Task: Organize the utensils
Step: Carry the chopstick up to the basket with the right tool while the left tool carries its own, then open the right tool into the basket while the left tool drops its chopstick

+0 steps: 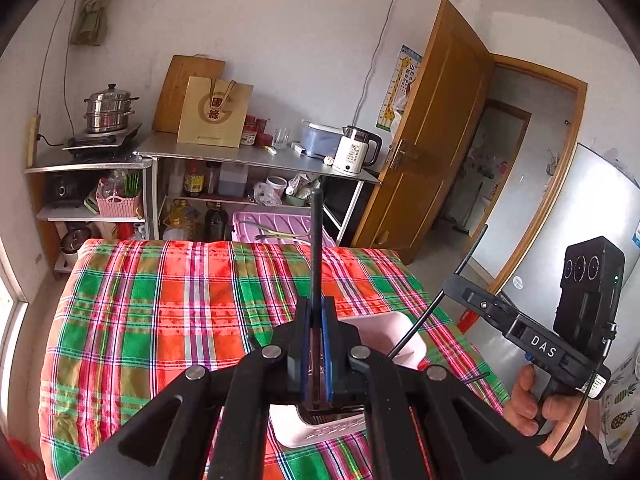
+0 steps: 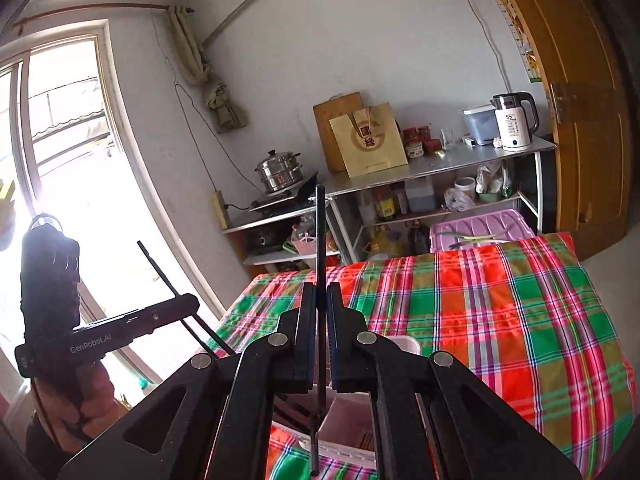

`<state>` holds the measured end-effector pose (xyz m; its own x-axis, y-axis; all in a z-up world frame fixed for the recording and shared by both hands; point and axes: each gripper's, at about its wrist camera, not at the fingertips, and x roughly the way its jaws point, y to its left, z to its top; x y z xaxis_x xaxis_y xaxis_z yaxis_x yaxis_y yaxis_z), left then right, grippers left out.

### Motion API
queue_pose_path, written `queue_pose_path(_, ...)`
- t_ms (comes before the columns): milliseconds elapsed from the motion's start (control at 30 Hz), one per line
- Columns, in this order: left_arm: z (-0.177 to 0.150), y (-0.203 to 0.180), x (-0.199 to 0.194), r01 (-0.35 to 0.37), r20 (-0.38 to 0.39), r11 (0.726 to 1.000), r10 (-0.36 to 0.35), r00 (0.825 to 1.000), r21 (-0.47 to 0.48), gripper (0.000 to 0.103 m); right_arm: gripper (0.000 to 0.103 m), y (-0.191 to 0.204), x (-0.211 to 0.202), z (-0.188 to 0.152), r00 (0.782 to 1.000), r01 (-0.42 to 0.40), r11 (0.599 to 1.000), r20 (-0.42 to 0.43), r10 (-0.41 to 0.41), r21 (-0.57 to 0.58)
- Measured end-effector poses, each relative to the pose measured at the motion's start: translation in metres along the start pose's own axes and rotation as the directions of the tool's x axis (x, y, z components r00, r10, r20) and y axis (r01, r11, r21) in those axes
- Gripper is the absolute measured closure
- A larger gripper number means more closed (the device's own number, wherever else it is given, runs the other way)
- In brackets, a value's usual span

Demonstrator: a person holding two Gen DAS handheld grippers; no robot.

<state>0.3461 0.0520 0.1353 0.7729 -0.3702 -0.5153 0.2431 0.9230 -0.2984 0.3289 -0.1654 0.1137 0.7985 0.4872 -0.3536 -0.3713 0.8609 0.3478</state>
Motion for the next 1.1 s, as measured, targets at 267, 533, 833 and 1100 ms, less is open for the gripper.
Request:
queue_pose_path(267, -0.017, 0.004, 0.024, -0.013, -0.058, 1.0, 0.014, 0.998, 0.005, 0.098, 0.098, -0.006, 0.016, -0.016, 0.998, -0.006, 1.0, -0.066, 0.006, -0.002)
queue_pose_path(533, -0.021, 0.004, 0.025, -0.041, -0.059, 0.999, 0.042, 0.997, 0.009, 0.098, 0.097, -0.008, 0.016, -0.019, 0.996, 0.001, 1.0, -0.092, -0.002, -0.005)
queue_pose_path(833, -0.019, -0.007, -0.006, -0.038, -0.009, 0.999, 0.038, 0.999, 0.018, 0.087, 0.087, -0.001, -0.011, -0.009, 0.998, 0.007, 1.0, -0.058, -0.009, -0.03)
queue_pose_path(1100, -0.036, -0.025, -0.06, -0.013, 0.061, 1.0, 0.011, 0.998, 0.028, 0.084, 0.087, 0.008, -0.063, -0.011, 1.0, 0.004, 0.999, -0.002, -0.004, -0.048)
